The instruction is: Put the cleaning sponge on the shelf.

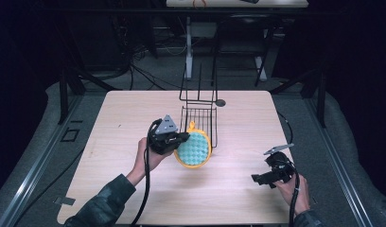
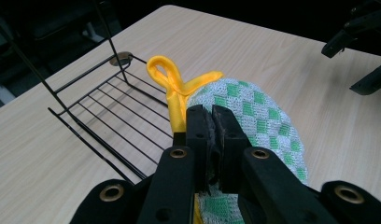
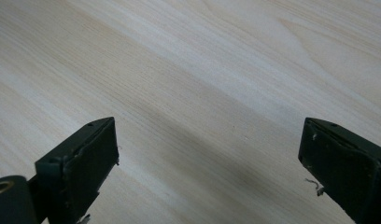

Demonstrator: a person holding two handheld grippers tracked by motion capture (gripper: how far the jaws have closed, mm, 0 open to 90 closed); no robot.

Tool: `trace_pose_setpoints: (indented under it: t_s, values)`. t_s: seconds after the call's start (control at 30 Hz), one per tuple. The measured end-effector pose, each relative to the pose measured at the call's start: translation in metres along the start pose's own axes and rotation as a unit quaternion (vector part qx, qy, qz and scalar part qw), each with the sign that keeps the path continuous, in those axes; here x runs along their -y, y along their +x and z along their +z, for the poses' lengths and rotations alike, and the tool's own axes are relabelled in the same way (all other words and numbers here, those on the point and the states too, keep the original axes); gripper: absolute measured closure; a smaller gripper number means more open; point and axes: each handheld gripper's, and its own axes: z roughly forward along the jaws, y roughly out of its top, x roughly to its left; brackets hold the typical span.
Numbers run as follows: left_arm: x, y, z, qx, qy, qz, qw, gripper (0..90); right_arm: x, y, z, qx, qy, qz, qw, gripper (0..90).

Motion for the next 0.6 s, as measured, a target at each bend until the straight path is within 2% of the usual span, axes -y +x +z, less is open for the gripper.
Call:
trace_pose_setpoints:
  t_s: [0.6]
  values:
    - [-0.003, 0.013, 0.01, -0.021, -0.013, -0.007, 0.9997, 86.1, 0.0, 0.0, 0.001, 0.0, -0.001, 0.001, 1.0, 4.3]
